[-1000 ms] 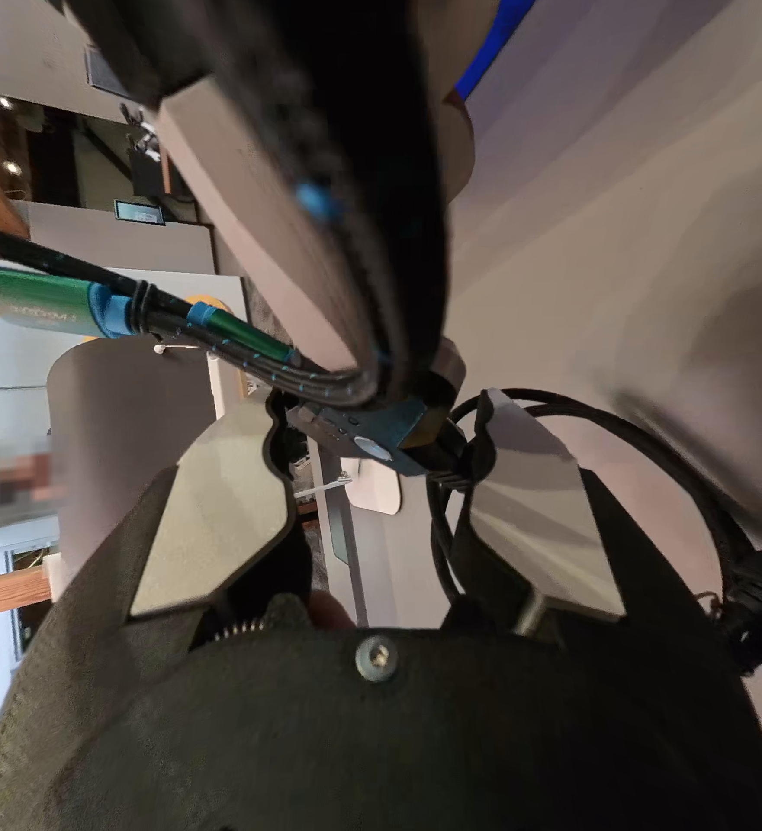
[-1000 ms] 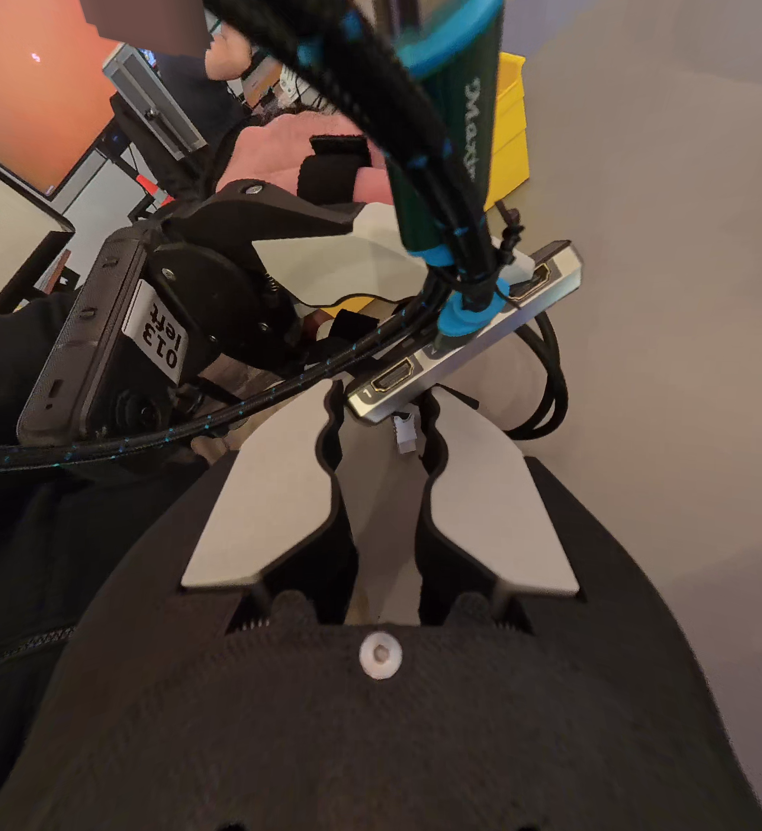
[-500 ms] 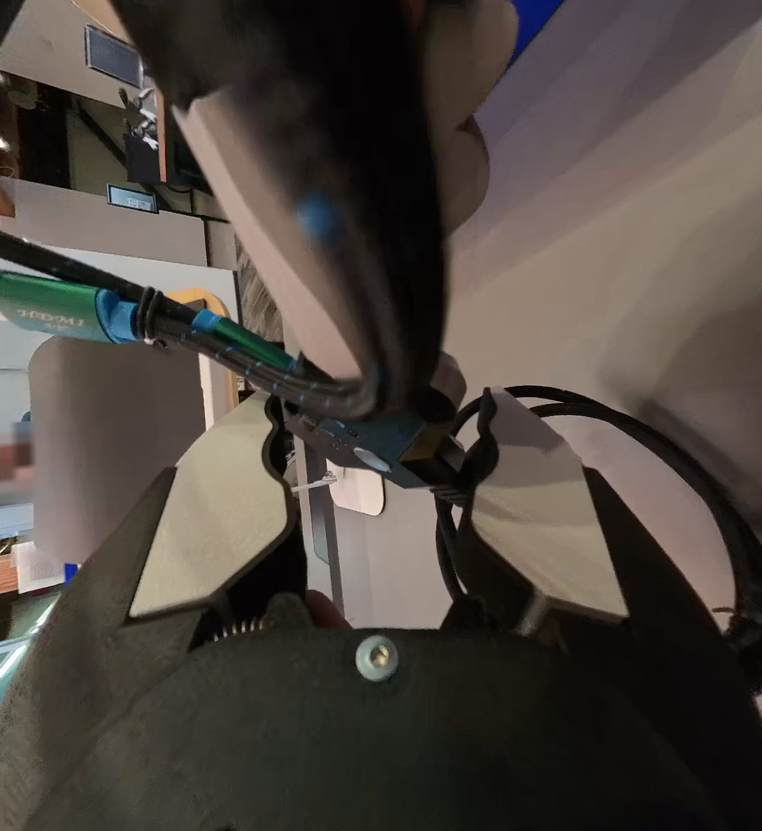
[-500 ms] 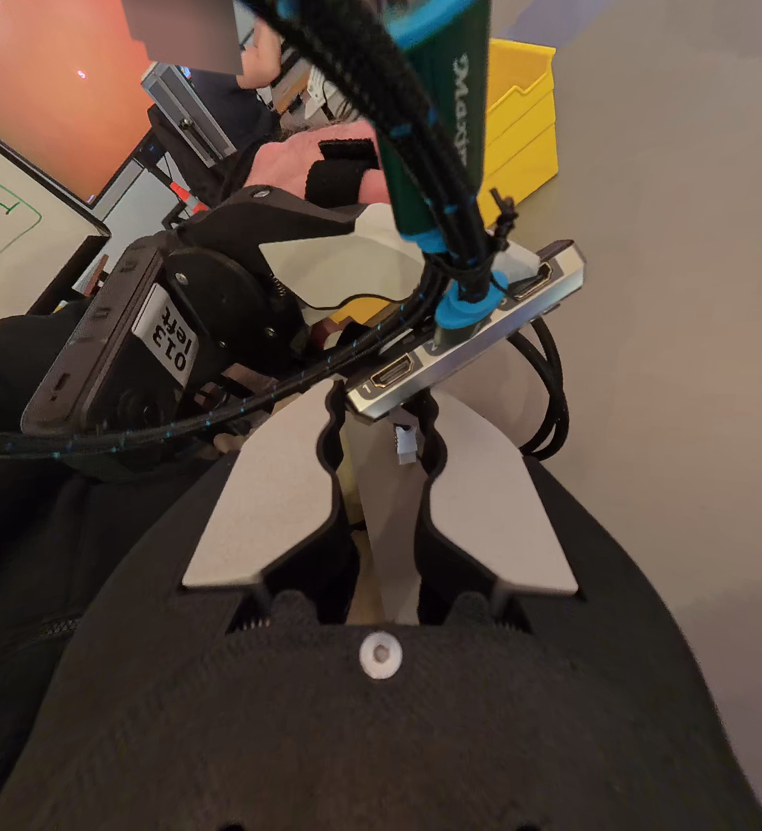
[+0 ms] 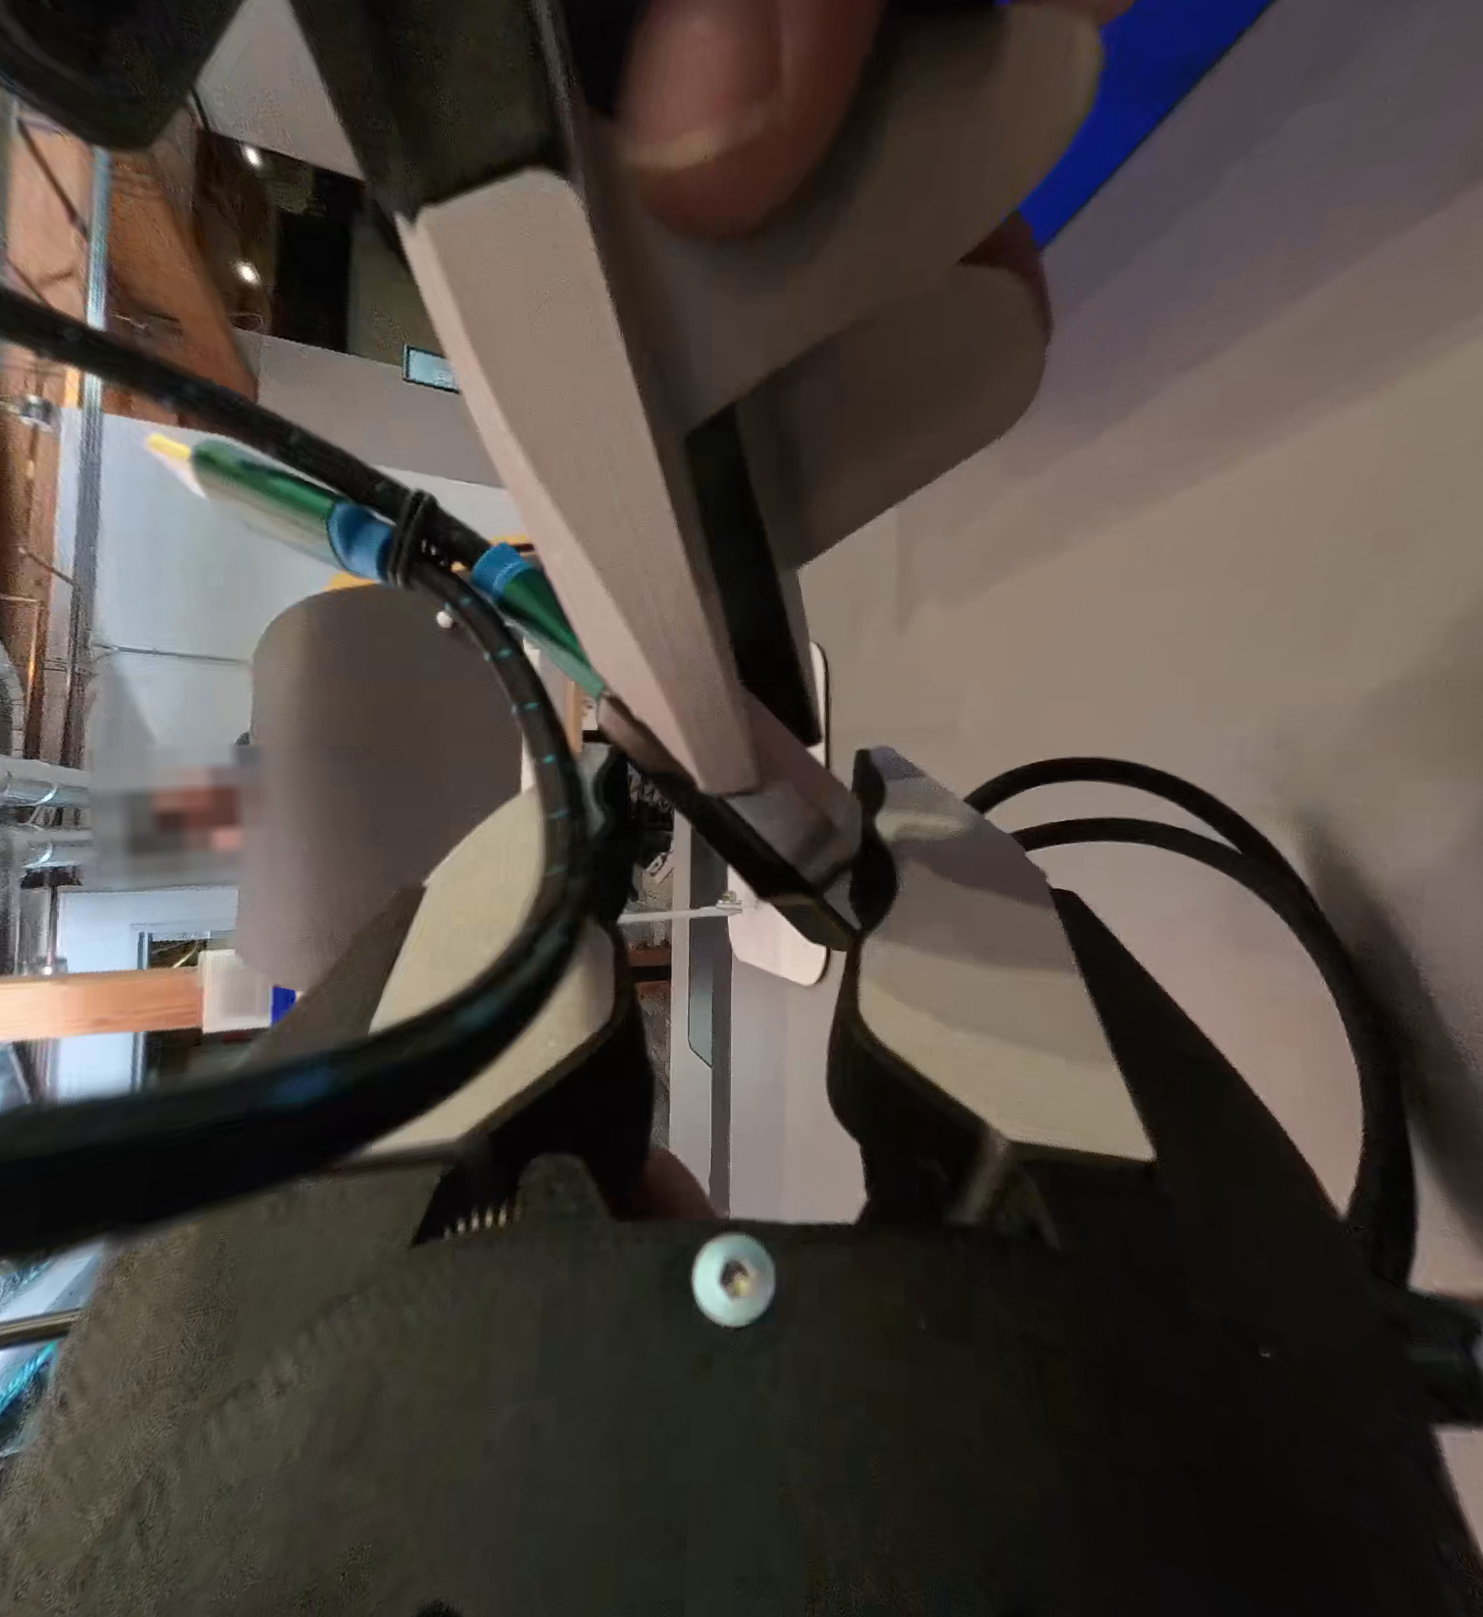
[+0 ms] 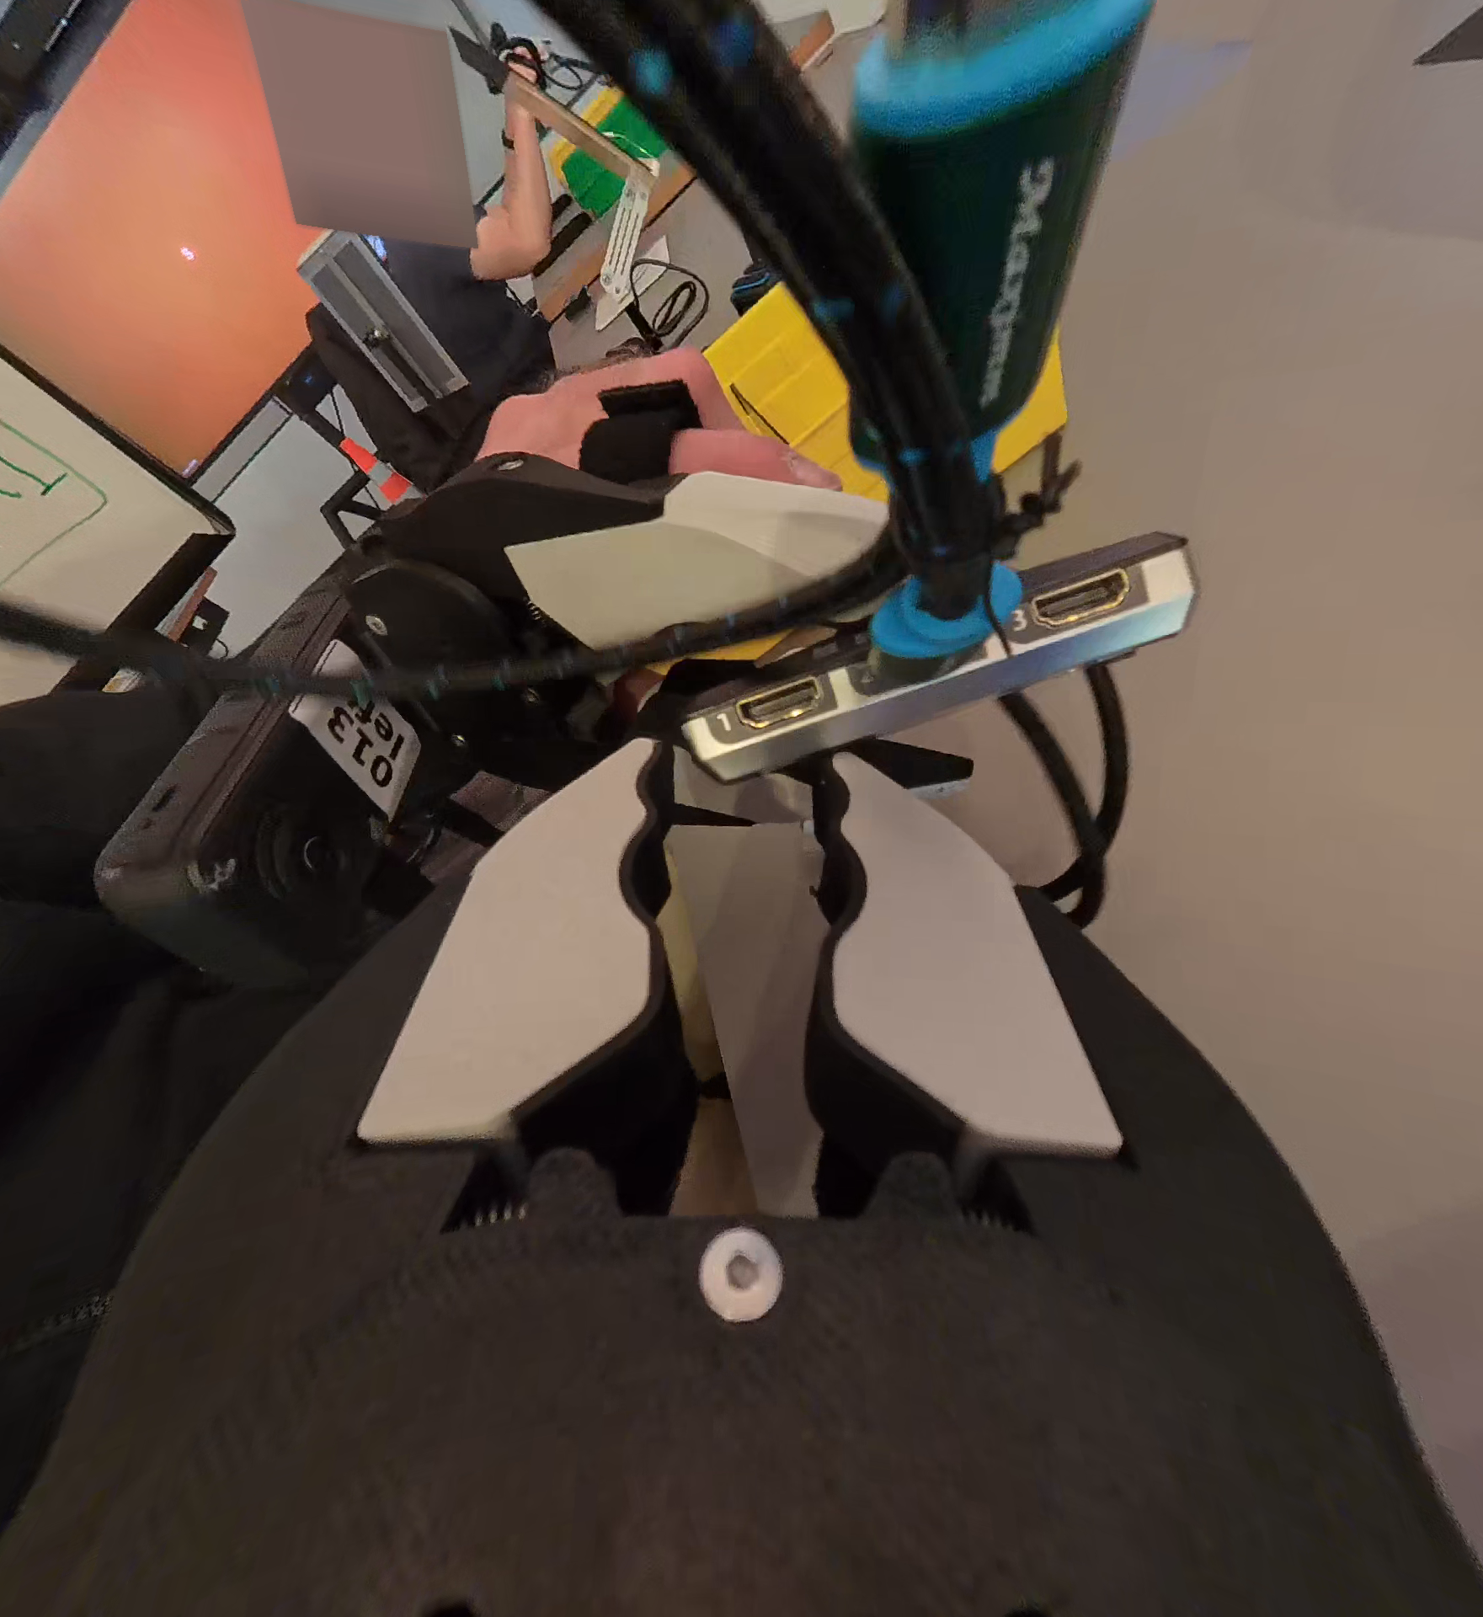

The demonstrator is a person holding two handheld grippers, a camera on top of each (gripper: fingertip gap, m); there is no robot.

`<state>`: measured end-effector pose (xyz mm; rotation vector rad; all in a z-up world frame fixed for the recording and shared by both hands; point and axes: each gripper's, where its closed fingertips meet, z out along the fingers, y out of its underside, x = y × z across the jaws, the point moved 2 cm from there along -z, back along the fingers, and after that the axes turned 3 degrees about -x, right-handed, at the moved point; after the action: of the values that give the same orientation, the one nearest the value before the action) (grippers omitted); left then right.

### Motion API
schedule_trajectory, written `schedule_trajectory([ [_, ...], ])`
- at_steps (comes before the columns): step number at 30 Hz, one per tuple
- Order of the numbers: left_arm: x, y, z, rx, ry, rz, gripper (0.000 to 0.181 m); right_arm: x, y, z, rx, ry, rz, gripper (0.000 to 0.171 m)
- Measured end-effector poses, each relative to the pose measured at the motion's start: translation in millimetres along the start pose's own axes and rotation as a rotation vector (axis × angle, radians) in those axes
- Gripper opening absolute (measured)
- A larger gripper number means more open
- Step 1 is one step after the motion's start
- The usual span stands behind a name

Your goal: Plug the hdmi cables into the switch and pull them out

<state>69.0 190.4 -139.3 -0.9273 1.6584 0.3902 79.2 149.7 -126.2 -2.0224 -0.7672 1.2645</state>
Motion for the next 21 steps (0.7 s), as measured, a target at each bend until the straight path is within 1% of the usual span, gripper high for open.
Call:
schedule_trajectory([
  [5, 1, 11, -9, -0.007, -0.002, -0.032, 0.047, -5, -3, 0, -0.004, -0.004, -0.021, 0.031],
  [7, 1, 14, -13, 0.008, 0.002, -0.052, 0.047, -1, -7, -5, 0.023, 0.028, -0.038, 0.03],
  [9, 6, 15, -18, 0.029, 0.041, -0.04, 0.048, -1, -13, -8, 0.068, 0.055, -0.081, 0.032],
  [10, 5, 15, -20, 0.039, 0.041, -0.038, 0.048, 1, -15, -10, 0.085, 0.089, -0.107, 0.035],
  [12, 5, 14, -25, 0.058, 0.057, -0.054, 0.048, 7, -20, -14, 0.109, 0.177, -0.164, 0.037],
  [14, 5, 10, -30, 0.103, 0.068, -0.064, 0.048, 6, -23, -14, 0.121, 0.177, -0.182, 0.038],
  [16, 7, 6, -34, 0.132, 0.101, -0.073, 0.048, 2, -26, -11, 0.155, 0.147, -0.197, 0.033],
  [18, 8, 1, -37, 0.16, 0.123, -0.093, 0.048, 1, -22, -3, 0.119, 0.144, -0.216, 0.035],
  [20, 10, -3, -39, 0.181, 0.155, -0.114, 0.048, -5, -21, 3, 0.12, 0.125, -0.263, 0.022],
  [21, 10, -4, -41, 0.191, 0.163, -0.12, 0.049, -6, -21, 4, 0.122, 0.122, -0.282, 0.021],
])
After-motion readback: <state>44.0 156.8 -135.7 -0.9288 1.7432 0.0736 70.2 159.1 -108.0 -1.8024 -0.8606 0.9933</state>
